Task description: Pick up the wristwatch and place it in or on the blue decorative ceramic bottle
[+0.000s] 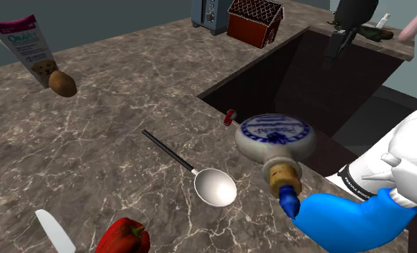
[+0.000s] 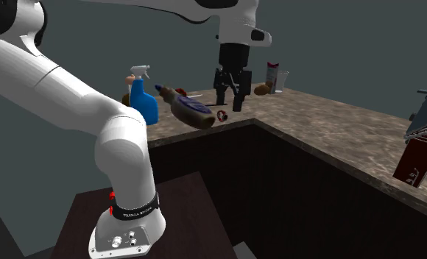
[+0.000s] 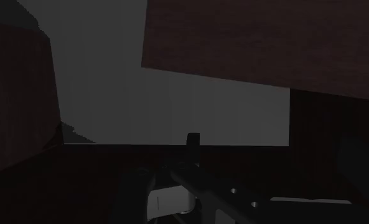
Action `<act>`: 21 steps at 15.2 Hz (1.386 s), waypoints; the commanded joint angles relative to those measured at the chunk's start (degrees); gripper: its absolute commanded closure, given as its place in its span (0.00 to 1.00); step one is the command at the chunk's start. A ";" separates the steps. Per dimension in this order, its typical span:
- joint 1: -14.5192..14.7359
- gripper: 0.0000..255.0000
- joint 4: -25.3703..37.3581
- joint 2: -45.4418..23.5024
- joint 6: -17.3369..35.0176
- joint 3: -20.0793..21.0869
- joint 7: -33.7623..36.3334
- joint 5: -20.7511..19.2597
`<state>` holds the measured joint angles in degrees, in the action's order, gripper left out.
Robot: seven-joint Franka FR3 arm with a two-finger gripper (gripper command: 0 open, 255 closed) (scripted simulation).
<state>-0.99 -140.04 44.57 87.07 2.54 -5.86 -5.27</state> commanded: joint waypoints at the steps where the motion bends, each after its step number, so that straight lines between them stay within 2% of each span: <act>1: 0.00 0.00 0.00 0.00 0.00 0.00 0.00 0.00; 12: 5.55 0.00 -3.34 -6.43 13.99 10.87 12.95 11.04; 21: 8.18 0.00 0.11 -17.80 26.67 20.37 23.18 15.69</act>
<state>7.03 -140.77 28.84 111.87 21.55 15.82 10.15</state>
